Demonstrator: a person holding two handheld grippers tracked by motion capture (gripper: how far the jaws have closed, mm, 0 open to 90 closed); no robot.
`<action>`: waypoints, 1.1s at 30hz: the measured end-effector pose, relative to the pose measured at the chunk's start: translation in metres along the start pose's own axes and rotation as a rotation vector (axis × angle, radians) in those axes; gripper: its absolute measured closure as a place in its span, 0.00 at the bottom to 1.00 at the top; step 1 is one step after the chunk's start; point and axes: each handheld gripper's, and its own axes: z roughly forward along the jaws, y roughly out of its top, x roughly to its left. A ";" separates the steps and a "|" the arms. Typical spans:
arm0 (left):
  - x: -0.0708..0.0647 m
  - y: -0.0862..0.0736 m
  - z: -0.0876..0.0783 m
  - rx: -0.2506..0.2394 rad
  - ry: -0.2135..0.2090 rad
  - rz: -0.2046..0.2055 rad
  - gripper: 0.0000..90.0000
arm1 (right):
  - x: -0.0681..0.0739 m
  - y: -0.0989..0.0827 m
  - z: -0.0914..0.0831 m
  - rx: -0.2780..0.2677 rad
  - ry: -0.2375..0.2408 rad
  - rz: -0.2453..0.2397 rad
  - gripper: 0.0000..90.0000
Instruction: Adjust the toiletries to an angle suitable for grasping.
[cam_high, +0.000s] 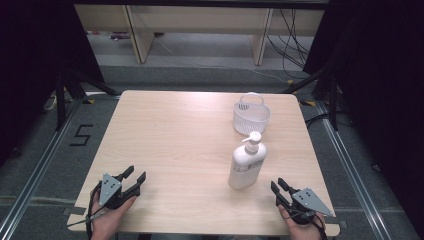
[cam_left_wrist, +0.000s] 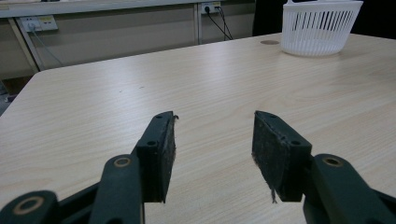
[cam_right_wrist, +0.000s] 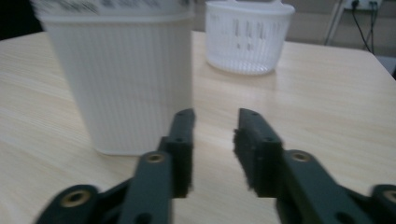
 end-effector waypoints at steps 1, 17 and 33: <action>0.000 0.000 0.001 -0.007 -0.001 -0.003 0.54 | 0.004 0.003 -0.001 -0.016 0.020 -0.004 0.87; 0.001 0.000 0.001 0.003 -0.001 -0.011 0.55 | 0.048 0.029 -0.002 -0.043 0.139 -0.011 1.00; 0.001 0.000 0.001 0.008 -0.011 -0.014 0.54 | 0.079 0.046 0.021 -0.042 0.182 -0.043 1.00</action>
